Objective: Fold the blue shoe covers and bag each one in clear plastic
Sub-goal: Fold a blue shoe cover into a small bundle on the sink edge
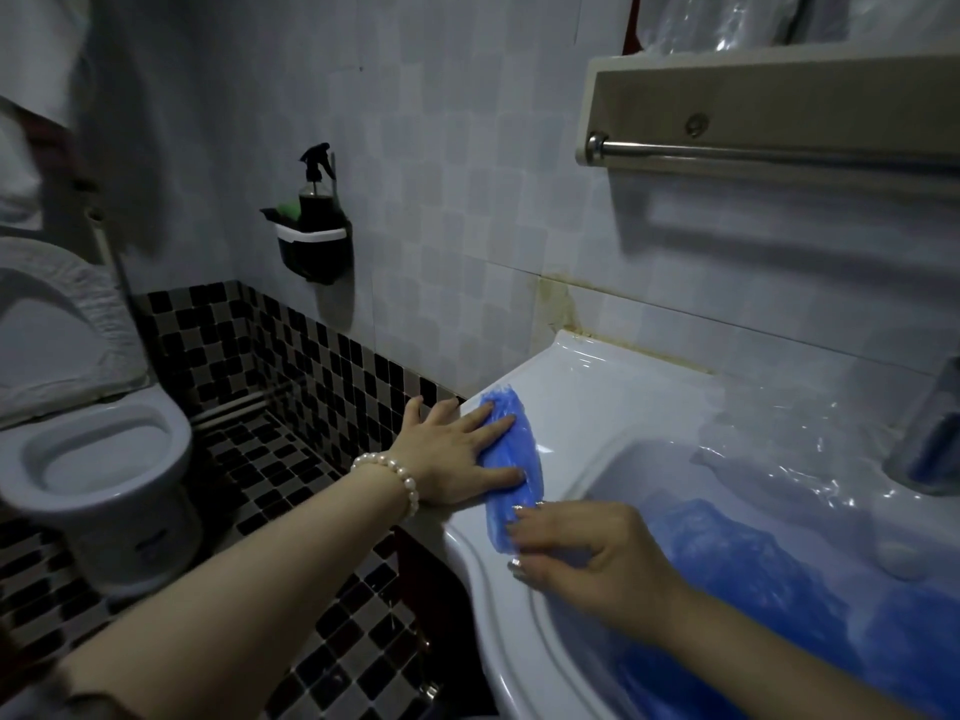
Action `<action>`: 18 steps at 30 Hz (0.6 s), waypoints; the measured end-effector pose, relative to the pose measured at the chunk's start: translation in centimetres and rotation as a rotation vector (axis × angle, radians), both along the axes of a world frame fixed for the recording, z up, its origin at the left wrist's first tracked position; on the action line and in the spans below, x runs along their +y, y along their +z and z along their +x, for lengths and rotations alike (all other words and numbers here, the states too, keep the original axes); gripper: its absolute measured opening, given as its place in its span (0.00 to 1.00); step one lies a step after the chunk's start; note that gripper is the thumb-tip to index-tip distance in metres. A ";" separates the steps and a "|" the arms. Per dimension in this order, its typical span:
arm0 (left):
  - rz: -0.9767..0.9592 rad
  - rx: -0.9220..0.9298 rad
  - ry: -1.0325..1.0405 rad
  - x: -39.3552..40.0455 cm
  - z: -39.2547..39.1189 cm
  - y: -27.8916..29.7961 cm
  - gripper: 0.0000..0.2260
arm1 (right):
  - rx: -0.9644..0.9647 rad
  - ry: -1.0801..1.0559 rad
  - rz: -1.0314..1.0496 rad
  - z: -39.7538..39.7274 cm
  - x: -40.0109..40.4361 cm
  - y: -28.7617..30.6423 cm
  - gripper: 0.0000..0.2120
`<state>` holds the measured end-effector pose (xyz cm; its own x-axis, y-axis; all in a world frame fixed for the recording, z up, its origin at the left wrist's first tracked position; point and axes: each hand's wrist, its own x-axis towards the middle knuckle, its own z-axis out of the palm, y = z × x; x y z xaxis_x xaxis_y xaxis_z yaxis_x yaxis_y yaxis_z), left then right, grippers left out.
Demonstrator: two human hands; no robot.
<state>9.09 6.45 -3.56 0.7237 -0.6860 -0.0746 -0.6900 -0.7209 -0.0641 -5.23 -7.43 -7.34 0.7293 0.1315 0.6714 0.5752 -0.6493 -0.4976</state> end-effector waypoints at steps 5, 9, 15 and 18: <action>-0.007 -0.015 0.006 0.1 -0.1 -0.1 0.33 | 0.203 -0.073 0.002 0.9 -0.3 1.5 0.18; -0.004 -0.022 0.012 0.1 -0.1 -0.3 0.33 | 0.327 -0.067 0.065 1.2 0.3 1.1 0.15; -0.052 0.007 -0.001 0.2 0.2 -0.4 0.29 | 0.281 -0.128 -0.024 1.7 1.5 1.6 0.12; -0.281 0.282 0.115 0.4 0.3 0.3 0.23 | 0.505 -0.161 -0.079 2.0 1.3 2.9 0.22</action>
